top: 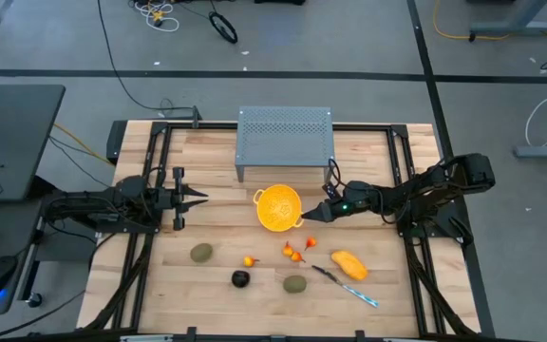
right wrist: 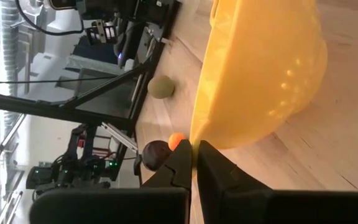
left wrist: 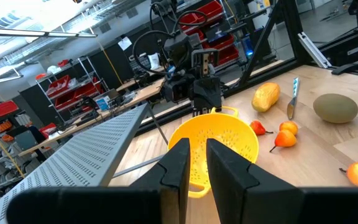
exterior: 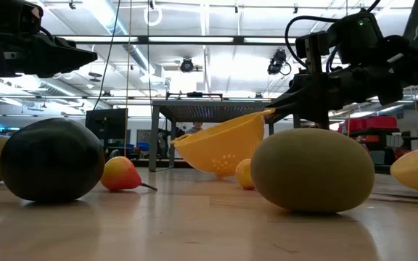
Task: Pick & Place Fruit
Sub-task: Put the yellow strainer bowl on the shelf
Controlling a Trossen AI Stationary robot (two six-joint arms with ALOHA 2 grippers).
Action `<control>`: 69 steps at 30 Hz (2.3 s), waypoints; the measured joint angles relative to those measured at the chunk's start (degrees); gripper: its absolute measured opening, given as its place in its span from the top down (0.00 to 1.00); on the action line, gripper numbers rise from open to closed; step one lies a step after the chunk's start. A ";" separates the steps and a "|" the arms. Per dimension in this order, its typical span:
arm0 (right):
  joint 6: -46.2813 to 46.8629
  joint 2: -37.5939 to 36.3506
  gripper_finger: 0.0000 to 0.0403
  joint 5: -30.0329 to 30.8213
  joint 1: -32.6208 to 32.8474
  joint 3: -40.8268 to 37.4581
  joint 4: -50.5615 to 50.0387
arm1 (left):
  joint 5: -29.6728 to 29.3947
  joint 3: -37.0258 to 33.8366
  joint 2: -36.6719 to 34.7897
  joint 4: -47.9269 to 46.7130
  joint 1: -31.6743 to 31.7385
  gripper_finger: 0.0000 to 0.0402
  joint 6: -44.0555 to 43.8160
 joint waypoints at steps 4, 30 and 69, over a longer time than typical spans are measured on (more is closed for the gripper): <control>-0.03 -0.02 0.98 -0.01 0.00 0.00 -0.45 | -0.02 0.00 -0.02 0.00 -0.01 0.84 0.00; 3.61 -0.06 0.98 0.40 -0.04 1.58 9.95 | -0.01 0.00 -0.01 0.00 -0.02 0.84 0.00; 5.11 -10.49 0.98 10.87 -19.36 7.50 5.53 | -0.01 -0.01 -0.01 0.00 0.00 0.84 -0.02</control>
